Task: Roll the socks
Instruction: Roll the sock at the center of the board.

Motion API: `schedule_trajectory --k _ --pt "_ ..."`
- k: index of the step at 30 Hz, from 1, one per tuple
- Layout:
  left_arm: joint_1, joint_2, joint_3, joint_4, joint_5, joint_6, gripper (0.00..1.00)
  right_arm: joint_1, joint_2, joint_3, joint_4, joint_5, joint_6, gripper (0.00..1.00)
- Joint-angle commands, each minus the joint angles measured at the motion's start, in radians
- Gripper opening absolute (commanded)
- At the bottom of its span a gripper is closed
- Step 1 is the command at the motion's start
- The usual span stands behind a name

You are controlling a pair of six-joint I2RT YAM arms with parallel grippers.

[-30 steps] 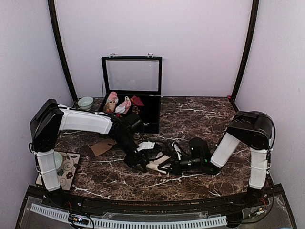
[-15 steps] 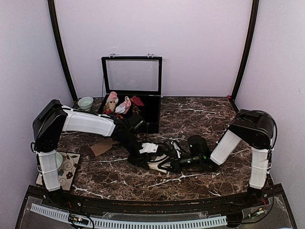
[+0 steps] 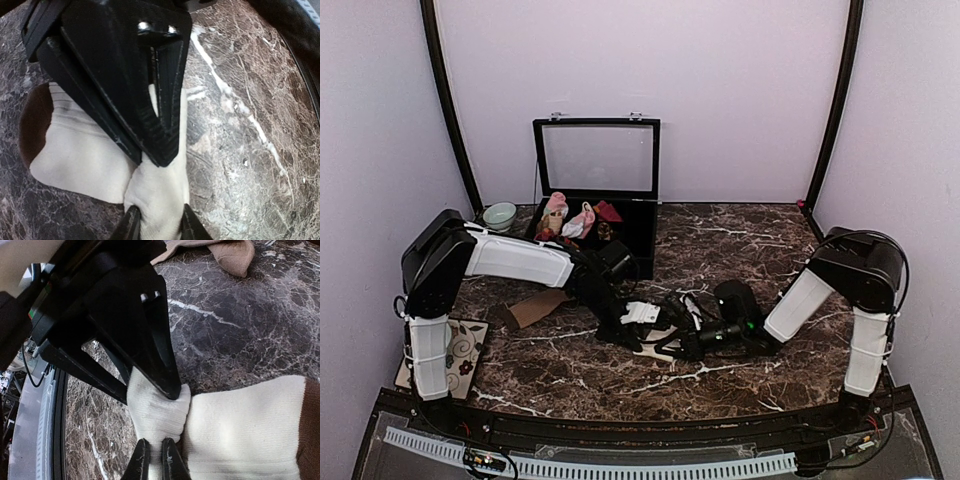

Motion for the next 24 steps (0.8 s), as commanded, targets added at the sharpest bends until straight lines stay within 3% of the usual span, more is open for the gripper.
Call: schedule_trajectory --k 1,12,13,14,15,17,24 --pt "-0.025 0.008 0.007 -0.083 0.041 0.029 0.31 -0.015 0.040 -0.044 -0.281 0.067 -0.023 0.05" --pt "-0.036 0.000 -0.026 -0.005 0.048 -0.100 0.49 -0.017 0.043 -0.037 -0.277 0.039 -0.042 0.07" --pt "-0.035 -0.003 -0.025 -0.003 0.045 -0.113 0.61 -0.016 0.046 -0.040 -0.276 0.039 -0.043 0.07" --pt "-0.036 -0.009 -0.024 -0.006 0.045 -0.119 0.88 -0.017 0.048 -0.040 -0.274 0.038 -0.043 0.07" --pt "-0.036 -0.017 -0.024 -0.010 0.048 -0.124 0.95 -0.016 0.050 -0.040 -0.274 0.034 -0.042 0.06" --pt "-0.036 -0.033 -0.024 -0.017 0.070 -0.127 0.96 -0.017 0.050 -0.041 -0.272 0.028 -0.042 0.06" --pt "-0.035 -0.026 -0.021 0.032 0.137 -0.161 0.71 -0.017 0.046 -0.043 -0.262 0.023 -0.044 0.06"
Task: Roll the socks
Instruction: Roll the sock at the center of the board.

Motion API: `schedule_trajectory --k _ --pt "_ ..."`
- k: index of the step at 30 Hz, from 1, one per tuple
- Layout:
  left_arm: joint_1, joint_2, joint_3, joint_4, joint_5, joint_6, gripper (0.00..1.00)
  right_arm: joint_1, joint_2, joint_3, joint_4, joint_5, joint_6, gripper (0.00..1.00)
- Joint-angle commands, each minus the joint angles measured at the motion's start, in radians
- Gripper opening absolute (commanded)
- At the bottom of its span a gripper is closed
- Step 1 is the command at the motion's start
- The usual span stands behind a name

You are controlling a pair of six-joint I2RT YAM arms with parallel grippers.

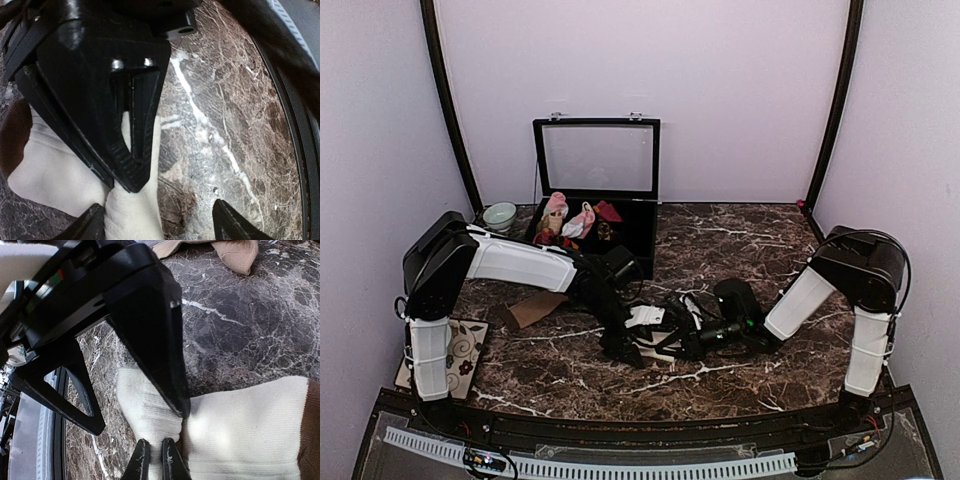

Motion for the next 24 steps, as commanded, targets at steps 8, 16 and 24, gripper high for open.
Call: schedule_trajectory --k 8,16,24 --pt "-0.005 0.017 -0.022 0.047 0.051 -0.030 0.23 -0.008 0.058 -0.064 -0.144 0.014 0.020 0.09" --pt "-0.005 0.042 -0.026 0.002 -0.017 -0.024 0.00 -0.041 -0.076 -0.103 -0.146 0.040 0.031 0.29" --pt "-0.005 0.009 -0.076 0.021 -0.089 -0.030 0.00 -0.130 -0.154 -0.111 -0.197 -0.038 0.064 0.33"
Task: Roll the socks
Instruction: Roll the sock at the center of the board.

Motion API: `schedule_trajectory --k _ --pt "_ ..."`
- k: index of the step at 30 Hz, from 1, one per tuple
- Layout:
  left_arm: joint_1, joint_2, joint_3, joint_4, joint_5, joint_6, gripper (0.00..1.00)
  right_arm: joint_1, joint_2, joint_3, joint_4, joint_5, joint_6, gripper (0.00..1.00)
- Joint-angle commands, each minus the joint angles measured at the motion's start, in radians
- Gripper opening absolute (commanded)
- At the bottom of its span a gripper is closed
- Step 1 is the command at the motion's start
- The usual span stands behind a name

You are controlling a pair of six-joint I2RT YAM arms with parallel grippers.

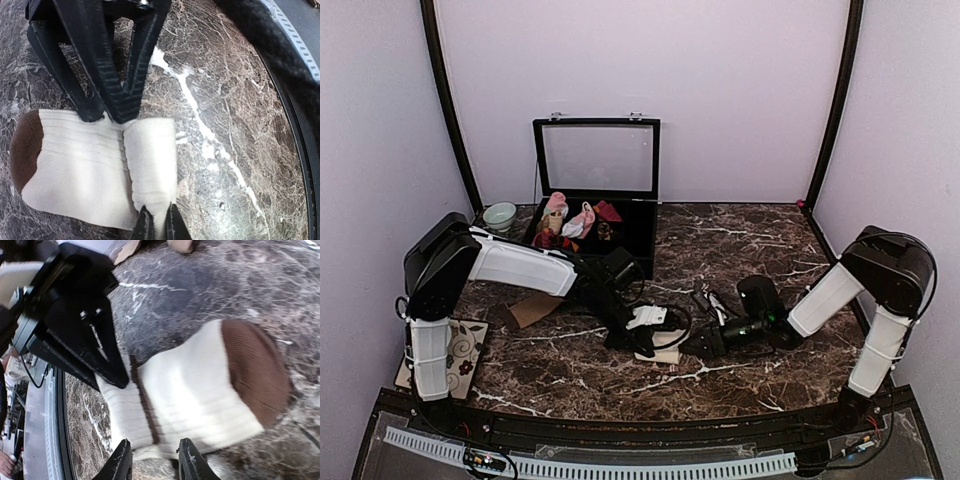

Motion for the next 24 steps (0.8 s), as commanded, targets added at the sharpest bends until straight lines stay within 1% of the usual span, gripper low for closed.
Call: schedule_trajectory --k 1,4,8,13,16,18,22,24 --pt "-0.004 -0.005 -0.049 -0.072 -0.111 -0.005 0.00 -0.037 0.007 0.022 -0.112 -0.030 0.017 0.32" --pt "-0.004 -0.011 -0.050 -0.063 -0.131 -0.023 0.00 -0.041 0.019 0.073 -0.177 -0.039 -0.010 0.23" --pt "-0.004 -0.020 -0.055 -0.062 -0.136 -0.033 0.00 -0.048 0.019 0.124 -0.206 -0.074 -0.011 0.13" --pt "-0.004 -0.037 -0.071 -0.049 -0.162 -0.027 0.00 -0.054 0.011 0.189 -0.309 -0.093 -0.041 0.12" --pt "-0.004 -0.043 -0.074 -0.056 -0.169 -0.005 0.00 -0.055 0.052 0.237 -0.376 -0.092 -0.065 0.12" --pt "-0.004 -0.051 -0.077 -0.053 -0.177 0.009 0.00 -0.056 0.092 0.267 -0.451 -0.057 -0.094 0.11" --pt "-0.004 -0.061 -0.091 -0.046 -0.169 0.012 0.00 -0.057 0.134 0.278 -0.463 -0.075 -0.093 0.10" --pt "-0.004 -0.061 -0.094 -0.043 -0.159 0.016 0.00 -0.057 0.144 0.298 -0.495 -0.060 -0.106 0.09"
